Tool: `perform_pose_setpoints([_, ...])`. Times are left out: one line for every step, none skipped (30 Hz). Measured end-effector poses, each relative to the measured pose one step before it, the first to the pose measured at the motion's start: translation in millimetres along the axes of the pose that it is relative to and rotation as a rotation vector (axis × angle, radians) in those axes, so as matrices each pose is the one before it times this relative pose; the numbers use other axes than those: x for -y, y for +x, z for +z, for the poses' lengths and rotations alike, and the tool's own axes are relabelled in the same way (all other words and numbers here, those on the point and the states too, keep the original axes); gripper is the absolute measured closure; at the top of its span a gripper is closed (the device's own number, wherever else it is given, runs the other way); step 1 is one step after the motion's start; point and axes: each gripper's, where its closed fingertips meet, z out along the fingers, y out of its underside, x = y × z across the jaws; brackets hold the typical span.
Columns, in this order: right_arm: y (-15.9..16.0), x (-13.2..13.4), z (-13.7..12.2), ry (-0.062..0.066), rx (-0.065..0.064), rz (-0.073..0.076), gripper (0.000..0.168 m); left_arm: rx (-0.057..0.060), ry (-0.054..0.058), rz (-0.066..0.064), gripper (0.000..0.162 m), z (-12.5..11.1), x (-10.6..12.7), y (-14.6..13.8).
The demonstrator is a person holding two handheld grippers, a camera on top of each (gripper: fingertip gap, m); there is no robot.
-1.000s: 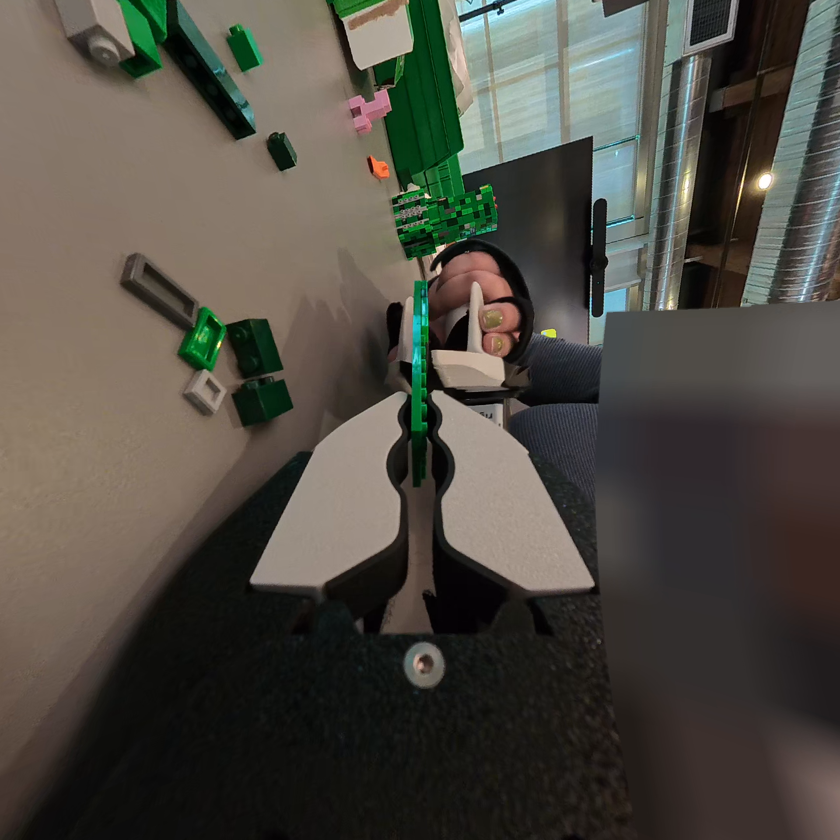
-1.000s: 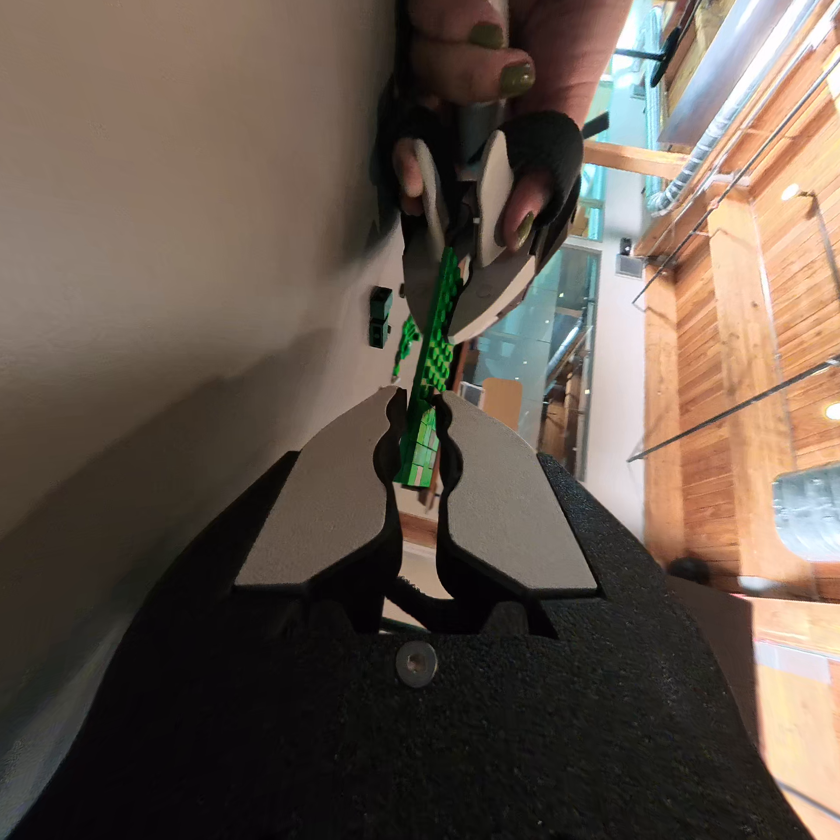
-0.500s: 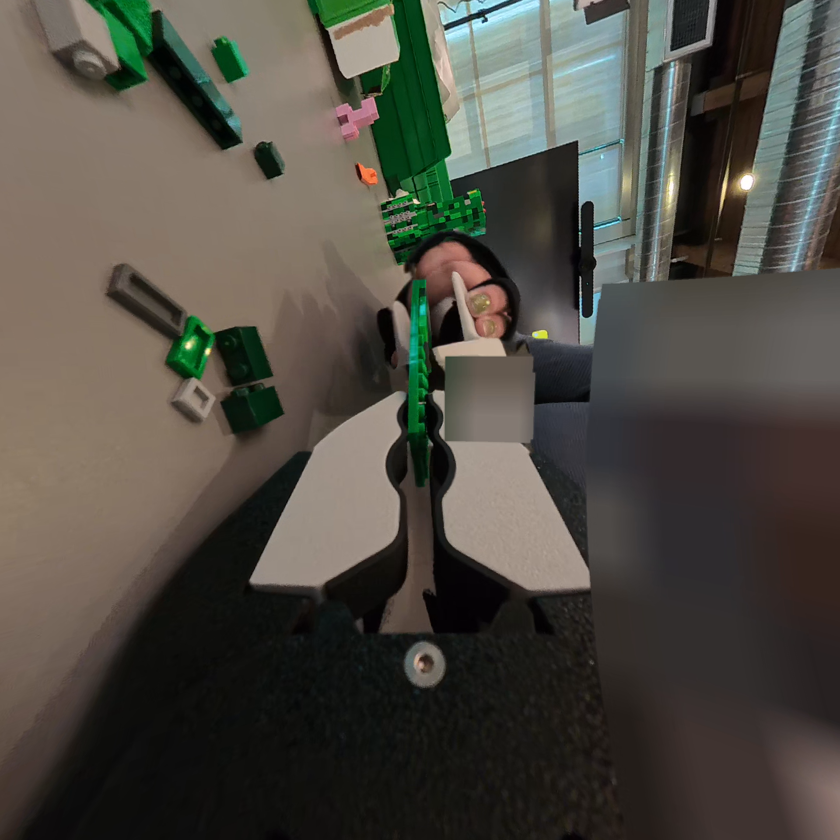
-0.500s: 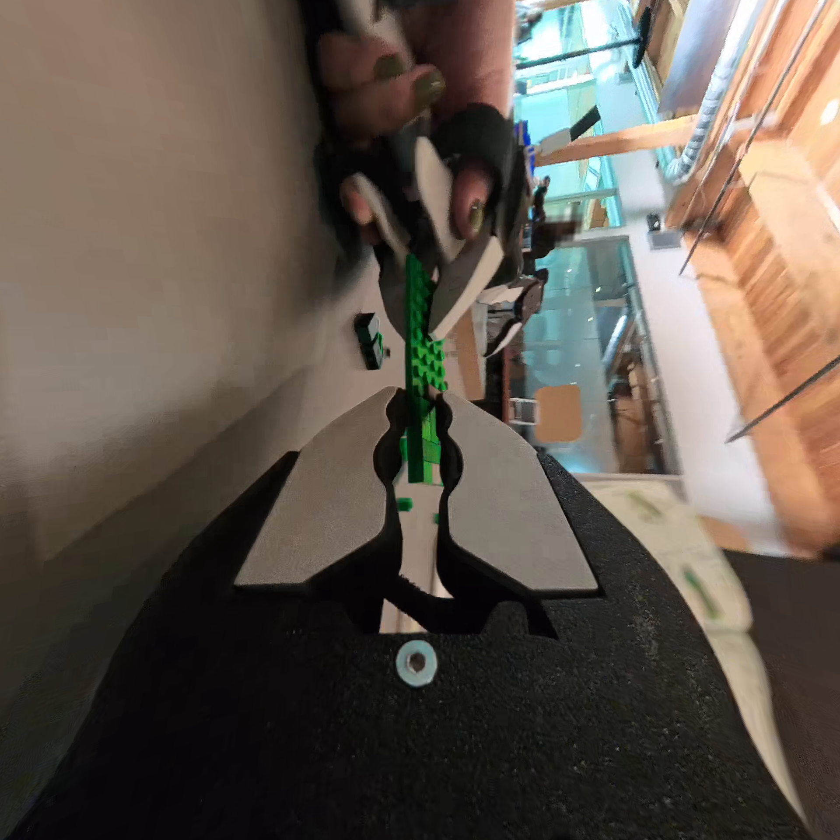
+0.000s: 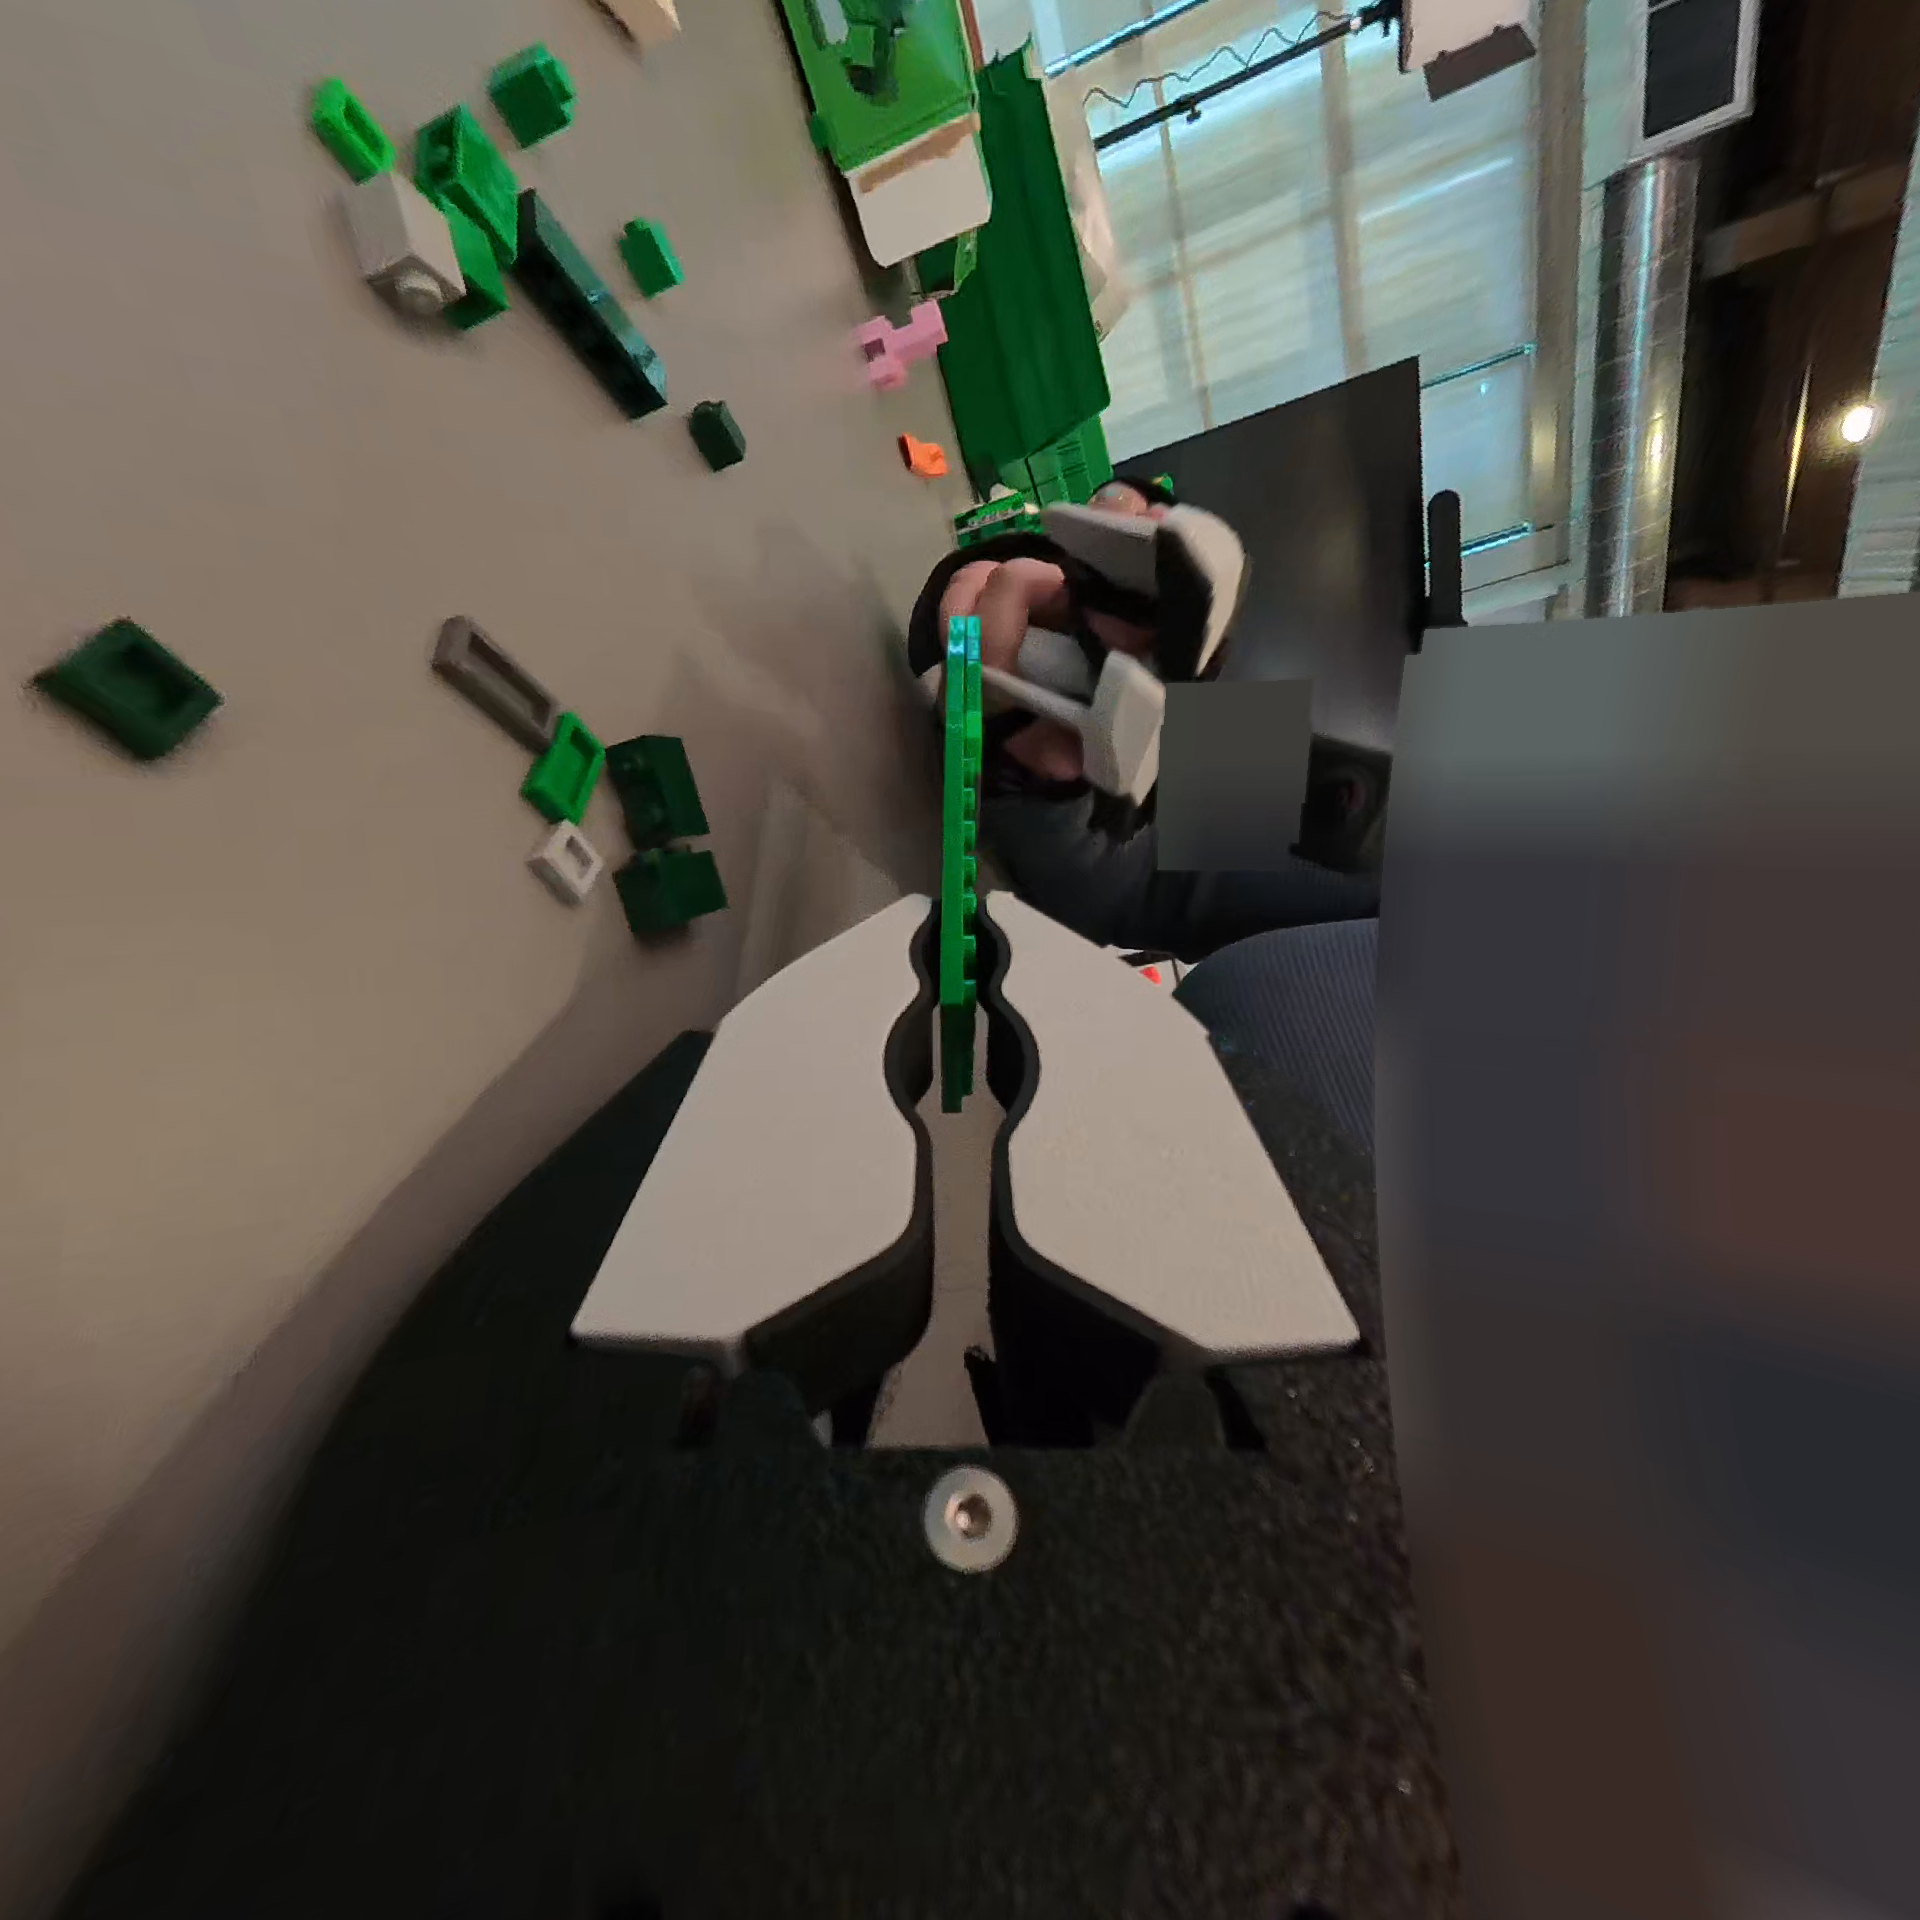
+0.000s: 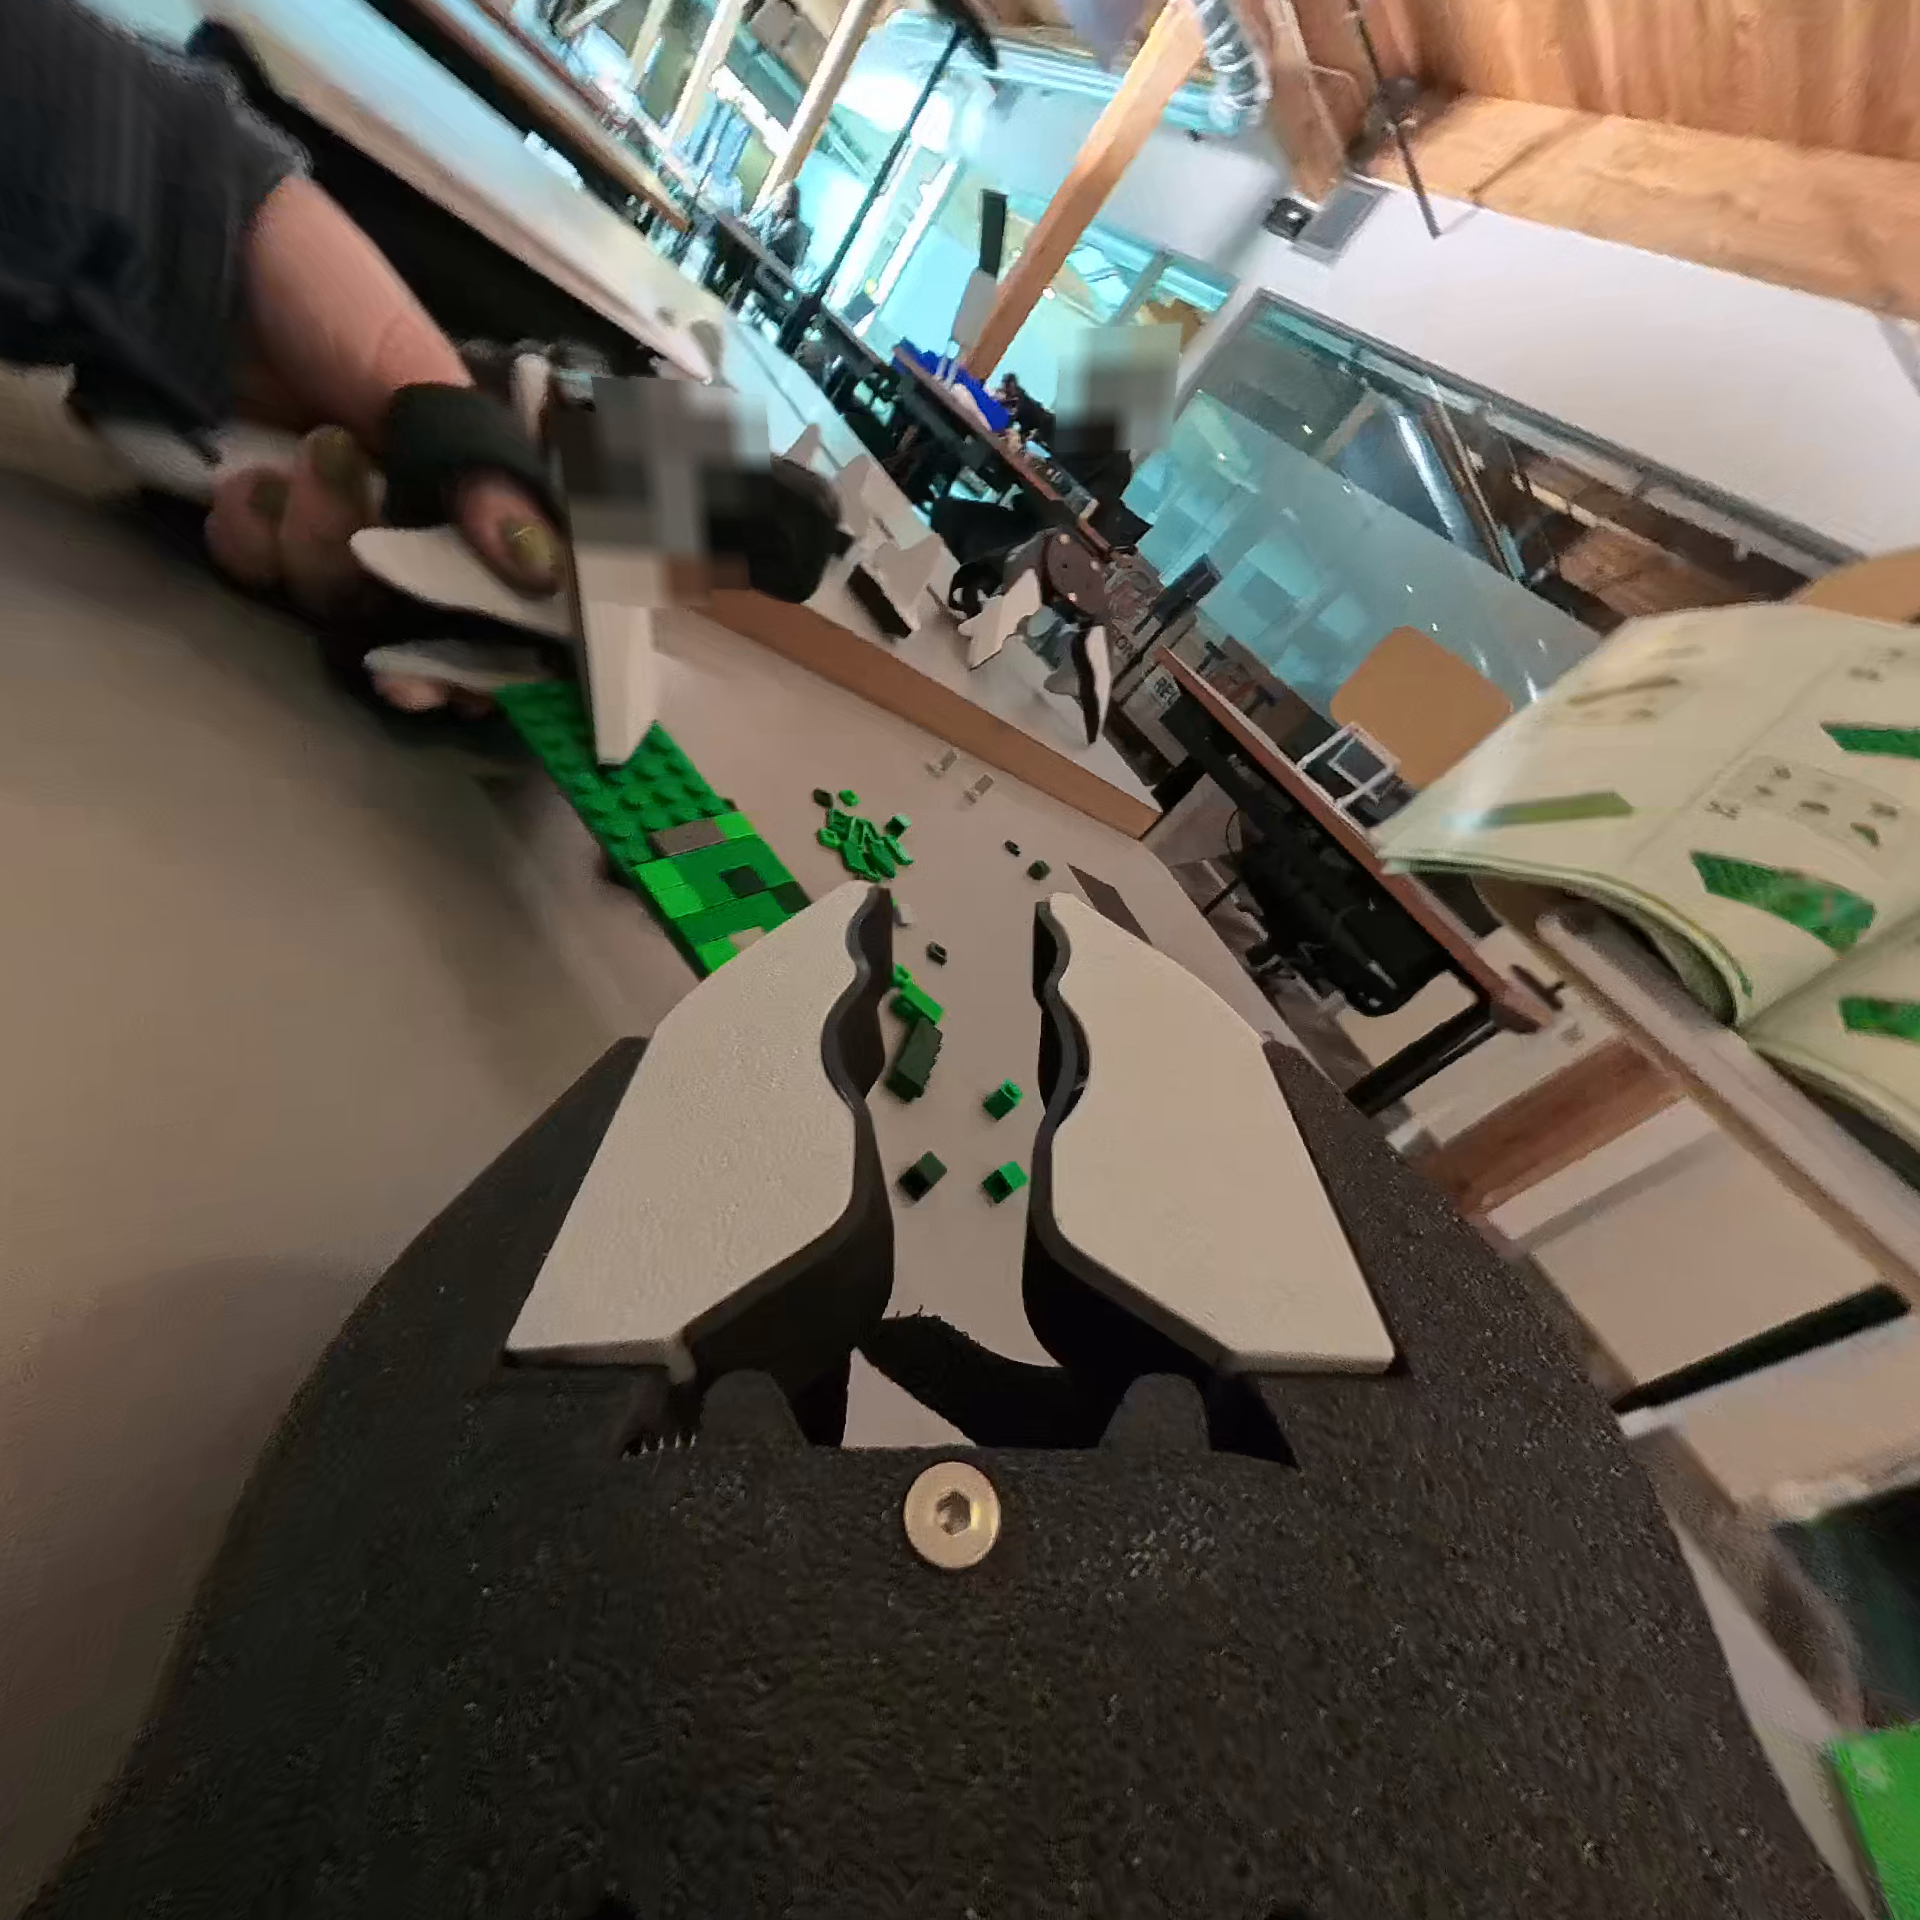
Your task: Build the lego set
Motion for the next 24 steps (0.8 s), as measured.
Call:
perform_pose_setpoints([5.5,-1.04,-1.07,0.0038,-0.0117,0.0464,0.143,-0.0021,-0.0007,0.0006,0.158,-0.27,-0.26,0.27])
perform_pose_setpoints([5.24,-1.84,-0.74,0.0,-0.0107,0.0423,0.143,-0.0017,0.0003,0.0001,0.158,-0.08,-0.07,0.14])
perform_pose_setpoints([4.88,-2.25,-0.62,-0.0032,-0.0108,0.0364,0.143,-0.0032,-0.0005,0.0003,0.158,-0.03,-0.1,0.3])
perform_pose_setpoints([4.28,-1.96,-0.64,-0.0011,-0.0083,0.0324,0.144,-0.0056,-0.0019,-0.0004,0.158,0.1,-0.27,0.46])
perform_pose_setpoints([3.59,-1.24,-0.49,0.0025,-0.0068,0.0295,0.145,-0.0071,-0.0009,-0.0016,0.158,-0.13,-0.14,0.61])
perform_pose_setpoints([2.86,-0.74,-0.29,0.0026,-0.0055,0.0284,0.147,-0.0064,-0.0005,-0.0015,0.158,0.0,-0.09,0.53])
perform_pose_setpoints([2.04,-0.9,0.02,0.0,-0.0013,0.0273,0.148,-0.0061,-0.0017,-0.0006,0.158,-0.09,-0.22,0.52])
perform_pose_setpoints([1.24,-0.96,0.1,-0.0023,0.0015,0.0221,0.148,-0.0036,-0.0021,-0.0004,0.158,0.07,-0.26,0.3])
perform_pose_setpoints([0.91,-0.76,0.1,-0.0034,0.0017,0.0174,0.15,-0.0011,0.0001,0.0005,0.158,0.02,0.11,0.08])
perform_pose_setpoints([0.3,-0.26,0.03,-0.0016,0.005,0.0159,0.151,0.0006,0.001,-0.0009,0.158,0.0,0.26,-0.27])
perform_pose_setpoints([0.29,0.3,-0.19,0.0023,0.0039,0.0136,0.154,0.0,-0.0028,-0.0006,0.158,0.24,-0.17,-0.2])
perform_pose_setpoints([0.88,0.34,-0.35,0.0035,-0.0022,0.0092,0.158,-0.0001,-0.0064,0.0009,0.158,0.37,-0.49,-0.02])
perform_pose_setpoints([1.18,0.05,-0.3,0.0017,-0.0045,0.0077,0.162,-0.0011,-0.0089,0.0011,0.158,0.6,-0.78,0.02])
perform_pose_setpoints([0.84,-0.03,-0.19,0.0006,-0.0008,0.0077,0.164,-0.0033,-0.0086,0.0014,0.158,0.5,-0.87,0.42])
perform_pose_setpoints([0.72,-0.04,-0.02,0.0,-0.001,0.0067,0.164,-0.0025,-0.0053,0.0007,0.158,0.22,-0.72,0.32])
perform_pose_setpoints([1.02,-0.15,-0.03,-0.0002,-0.0032,0.0062,0.165,-0.0013,-0.0021,0.0008,0.158,0.05,-0.25,0.22])
perform_pose_setpoints([0.65,-0.06,-0.03,-0.0001,-0.0017,0.0055,0.165,-0.0013,-0.0011,0.0014,0.158,0.0,-0.22,0.21])
perform_pose_setpoints([0.35,-0.1,0.02,0.0,0.0001,0.0043,0.167,0.0,-0.0016,0.0012,0.158,0.07,-0.25,0.14])
perform_pose_setpoints([0.34,-0.12,-0.05,-0.0004,0.0,0.0035,0.168,0.0042,0.0001,0.0022,0.158,0.08,0.01,-0.38])
perform_pose_setpoints([-0.25,-0.2,0.14,-0.0013,0.0039,0.0027,0.168,0.0055,-0.0004,0.0032,0.158,0.23,-0.09,-0.39])
perform_pose_setpoints([-0.9,-0.54,0.41,-0.0044,0.0099,0.0023,0.168,0.006,-0.0016,0.0023,0.158,0.35,-0.23,-0.6])
perform_pose_setpoints([-0.24,-0.59,0.36,-0.0045,0.0054,0.0032,0.168,0.0056,-0.0033,0.0026,0.158,0.42,-0.39,-0.35])
perform_pose_setpoints([0.38,-0.45,0.29,-0.0035,-0.0002,0.0041,0.168,0.0027,-0.004,0.0035,0.158,0.27,-0.5,-0.13])
perform_pose_setpoints([0.69,-0.32,0.26,-0.0022,-0.0016,0.0047,0.168,0.0001,-0.0013,0.0009,0.158,0.09,-0.24,0.06])
